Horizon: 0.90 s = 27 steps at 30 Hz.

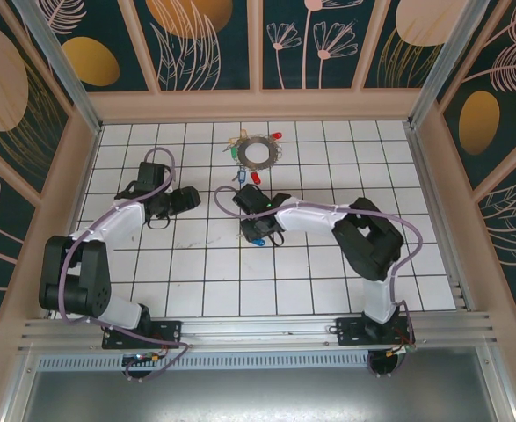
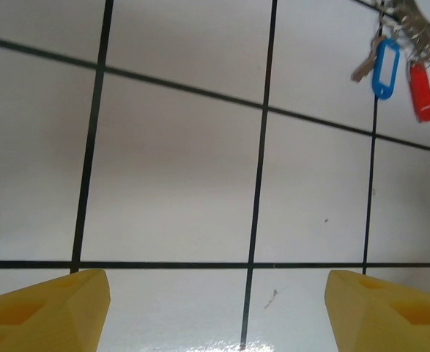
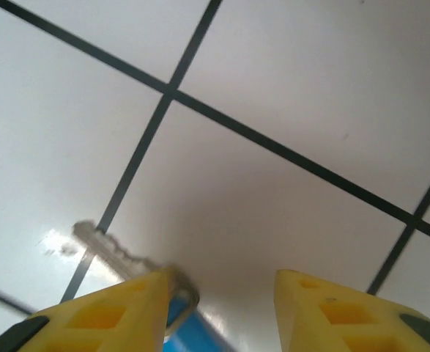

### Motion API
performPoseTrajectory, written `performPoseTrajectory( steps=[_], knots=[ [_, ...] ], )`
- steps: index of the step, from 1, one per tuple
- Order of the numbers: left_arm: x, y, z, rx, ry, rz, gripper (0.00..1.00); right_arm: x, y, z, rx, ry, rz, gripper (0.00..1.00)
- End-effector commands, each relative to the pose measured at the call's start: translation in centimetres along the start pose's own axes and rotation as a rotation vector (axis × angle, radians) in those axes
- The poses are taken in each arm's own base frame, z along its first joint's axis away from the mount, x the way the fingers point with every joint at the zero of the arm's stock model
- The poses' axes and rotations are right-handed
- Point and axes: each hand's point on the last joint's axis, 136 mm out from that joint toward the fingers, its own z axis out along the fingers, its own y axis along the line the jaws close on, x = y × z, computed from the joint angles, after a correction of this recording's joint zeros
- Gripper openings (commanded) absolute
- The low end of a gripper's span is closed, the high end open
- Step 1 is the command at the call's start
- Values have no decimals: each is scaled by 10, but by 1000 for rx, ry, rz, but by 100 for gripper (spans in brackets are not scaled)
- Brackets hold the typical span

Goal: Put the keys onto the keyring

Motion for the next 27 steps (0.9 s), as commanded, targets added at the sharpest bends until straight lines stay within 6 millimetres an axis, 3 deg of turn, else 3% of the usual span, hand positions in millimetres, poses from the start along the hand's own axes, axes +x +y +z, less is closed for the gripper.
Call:
performPoseTrajectory(
  steps=[1, 6, 8, 9, 10, 12, 13, 14, 16, 18, 21, 27],
  knots=[
    [-2, -6, 0, 48, -10, 28, 77, -3, 12, -28, -79, -16, -63, 42],
    [1, -5, 1, 47, -14, 52, 77, -4, 21, -34, -142, 78, -31, 34],
    [1, -3, -1, 34, -19, 52, 77, -10, 7, -36, -66, 130, 161, 32],
    [0, -3, -2, 37, -28, 54, 77, -10, -2, -37, -17, 165, 318, 27],
    [1, -4, -3, 42, -35, 57, 78, -10, 1, -39, -30, 188, 429, 26],
    [1, -4, -3, 47, -38, 66, 78, -19, 29, -50, -188, 169, 624, 31],
    [1, -4, -3, 42, -36, 67, 78, -26, 42, -58, -284, 138, 698, 28],
    [0, -3, -3, 35, -33, 66, 78, -30, 46, -62, -315, 124, 741, 28],
    [0, -1, -1, 29, -29, 57, 78, -36, 34, -71, -274, 111, 845, 27],
    [1, -3, 0, 44, -29, 55, 78, -34, 27, -76, -317, 117, 998, 26],
    [2, -4, 5, 50, -10, 49, 77, -20, 35, -72, -457, 148, 1272, 26],
    [7, -9, 8, 91, 1, 22, 77, 9, 47, -60, -343, 148, 1498, 24]
  ],
)
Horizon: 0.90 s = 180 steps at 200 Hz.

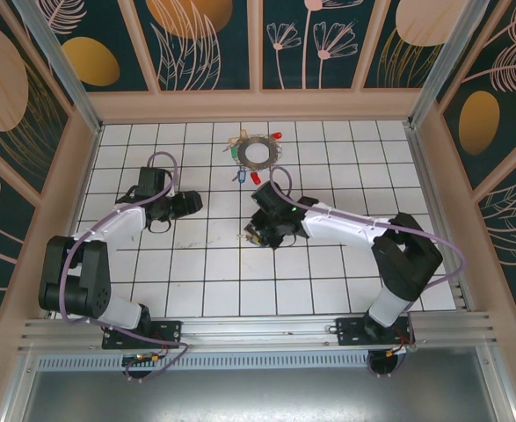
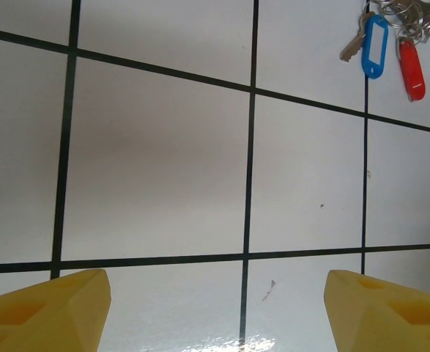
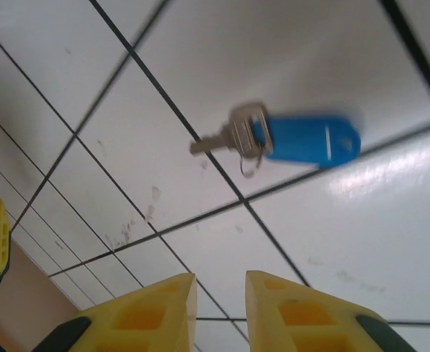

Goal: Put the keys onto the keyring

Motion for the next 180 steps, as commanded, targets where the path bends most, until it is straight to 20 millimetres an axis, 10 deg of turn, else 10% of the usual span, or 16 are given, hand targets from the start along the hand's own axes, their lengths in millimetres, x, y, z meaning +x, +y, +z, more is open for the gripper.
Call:
performPoseTrajectory(
  steps=[1, 180],
  knots=[
    [0, -4, 4, 42, 1, -18, 77, 8, 9, 5, -76, -9, 233, 24],
    [6, -5, 7, 55, 28, -24, 77, -29, -9, 53, 23, -76, 345, 25]
  ],
)
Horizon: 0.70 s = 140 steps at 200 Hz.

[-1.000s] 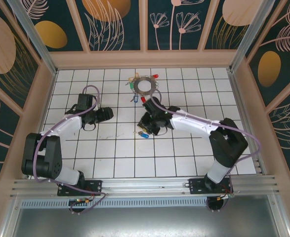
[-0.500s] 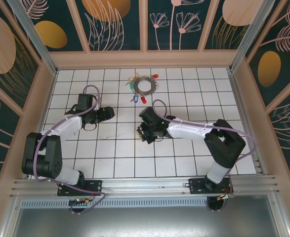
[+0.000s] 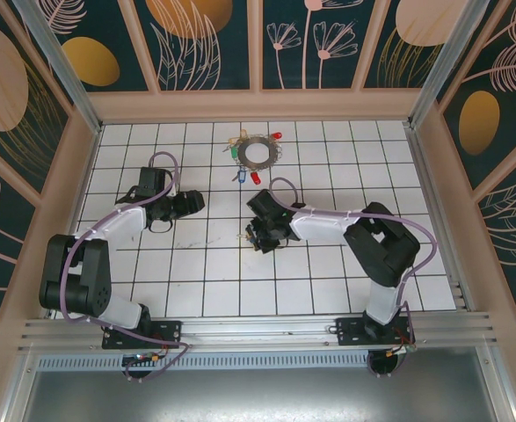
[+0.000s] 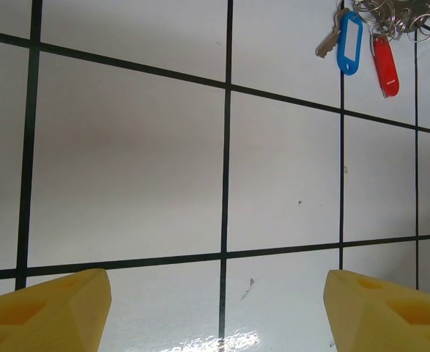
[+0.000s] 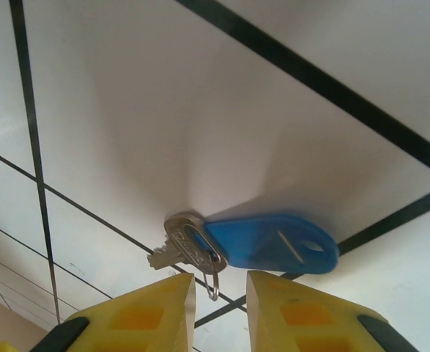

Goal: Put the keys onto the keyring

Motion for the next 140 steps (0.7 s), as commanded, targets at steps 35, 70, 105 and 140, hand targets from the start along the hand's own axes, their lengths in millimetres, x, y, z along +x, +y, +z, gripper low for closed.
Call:
performPoseTrajectory(
  steps=[35, 70, 105, 140],
  knots=[
    [4, 2, 5, 12, 19, -17, 76, 1, 6, 9, 3, -5, -3, 22],
    [5, 2, 5, 15, 21, -15, 77, -2, 6, 4, 3, -31, -9, 9],
    [3, -4, 3, 42, 14, -7, 77, -6, 8, -8, -3, -61, -38, 0],
    [-3, -28, -10, 165, -40, 31, 75, -13, 20, -32, -64, -79, -172, 0]
  ],
)
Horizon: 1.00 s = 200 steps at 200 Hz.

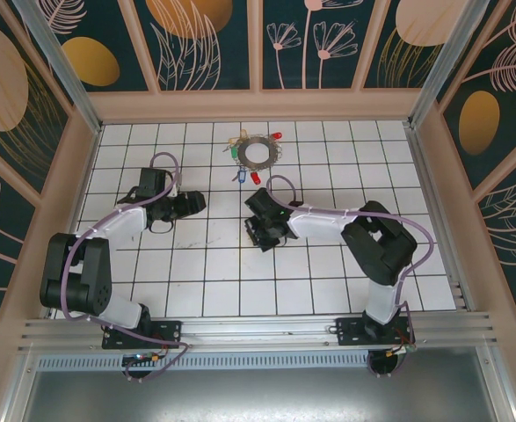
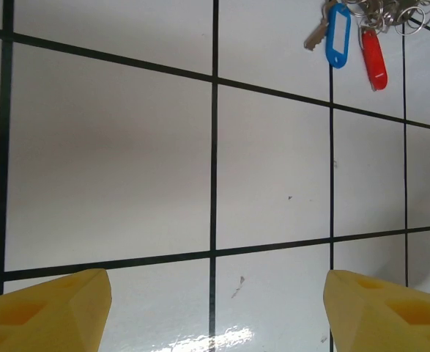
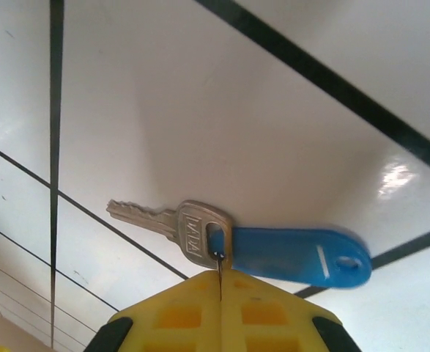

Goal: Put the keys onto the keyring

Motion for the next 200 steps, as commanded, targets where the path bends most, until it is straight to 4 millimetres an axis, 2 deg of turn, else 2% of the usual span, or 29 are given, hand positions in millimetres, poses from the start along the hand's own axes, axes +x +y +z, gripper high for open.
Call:
performPoseTrajectory(
  steps=[1, 18, 33, 45, 64, 86, 99, 118, 136, 151, 170, 185, 200],
  knots=[
    [-8, -23, -12, 123, -55, 30, 74, -10, 15, -31, -70, -40, -118, 0],
    [-14, -41, -23, 210, -103, 55, 70, -21, 35, -46, -167, -30, -263, 0],
    [-20, -62, -38, 304, -169, 98, 67, -22, 63, -65, -299, 31, -453, 0],
    [-25, -76, -52, 363, -238, 145, 65, -24, 73, -81, -341, 35, -559, 0],
    [-27, -112, -82, 481, -376, 315, 64, -29, 83, -107, -380, 9, -678, 0],
    [-2, -158, -120, 625, -542, 643, 66, -28, 90, -134, -481, 60, -736, 0],
    [15, -174, -137, 682, -624, 825, 69, -18, 96, -149, -561, 105, -841, 0],
    [12, -182, -151, 676, -694, 915, 70, -9, 106, -168, -549, 49, -1101, 0],
    [12, -192, -160, 701, -715, 983, 70, -9, 105, -179, -452, -83, -1352, 0],
    [16, -201, -167, 748, -718, 1032, 70, -1, 104, -191, -462, -150, -1531, 0],
    [19, -208, -174, 786, -708, 1074, 70, 20, 101, -212, -591, -211, -1730, 0],
    [21, -211, -178, 796, -695, 1102, 70, 43, 90, -229, -724, -291, -1944, 0],
    [27, -215, -185, 819, -687, 1150, 70, 55, 81, -241, -811, -399, -2087, 0]
  ],
)
